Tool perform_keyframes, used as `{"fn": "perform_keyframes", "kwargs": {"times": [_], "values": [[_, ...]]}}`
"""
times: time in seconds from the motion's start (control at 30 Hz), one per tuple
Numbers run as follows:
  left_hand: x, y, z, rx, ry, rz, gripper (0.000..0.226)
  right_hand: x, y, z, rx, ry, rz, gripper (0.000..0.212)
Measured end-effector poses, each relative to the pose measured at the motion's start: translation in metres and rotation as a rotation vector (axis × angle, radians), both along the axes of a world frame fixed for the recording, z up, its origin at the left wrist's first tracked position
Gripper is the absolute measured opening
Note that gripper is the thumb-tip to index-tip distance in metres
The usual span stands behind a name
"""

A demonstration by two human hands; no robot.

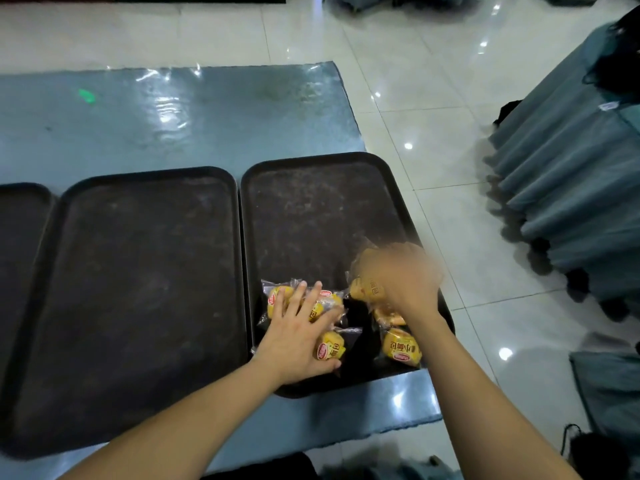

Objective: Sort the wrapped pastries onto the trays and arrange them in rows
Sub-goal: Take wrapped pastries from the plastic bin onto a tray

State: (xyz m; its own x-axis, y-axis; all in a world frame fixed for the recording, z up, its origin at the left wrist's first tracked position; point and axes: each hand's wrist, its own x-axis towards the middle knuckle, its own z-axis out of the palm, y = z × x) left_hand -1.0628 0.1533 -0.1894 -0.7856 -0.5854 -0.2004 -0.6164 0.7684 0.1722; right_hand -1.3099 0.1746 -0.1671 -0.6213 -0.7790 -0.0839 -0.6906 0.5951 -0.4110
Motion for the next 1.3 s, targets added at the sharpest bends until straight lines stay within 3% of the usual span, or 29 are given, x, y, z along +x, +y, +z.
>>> {"fn": "perform_keyframes", "kwargs": {"times": [0.2,0.47,0.87,1.07,1.3], "values": [[0.016,0.000,0.023,-0.012,0.115,0.122,0.078,0.038,0.000,0.014,-0.127,0.039,0.115,0.037],[0.097,-0.017,0.062,-0.082,0.254,0.486,0.049,0.147,-0.041,0.038,-0.209,-0.019,0.431,0.041],[0.359,-0.018,0.129,-0.292,0.357,0.945,0.032,0.409,-0.096,0.093,-0.322,-0.053,0.866,0.037],[0.512,-0.004,0.155,-0.386,0.357,1.080,0.031,0.573,-0.107,0.119,-0.380,-0.105,1.010,0.035],[0.666,0.012,0.181,-0.341,0.397,1.173,0.040,0.736,-0.121,0.144,-0.375,-0.214,1.150,0.038]]}}
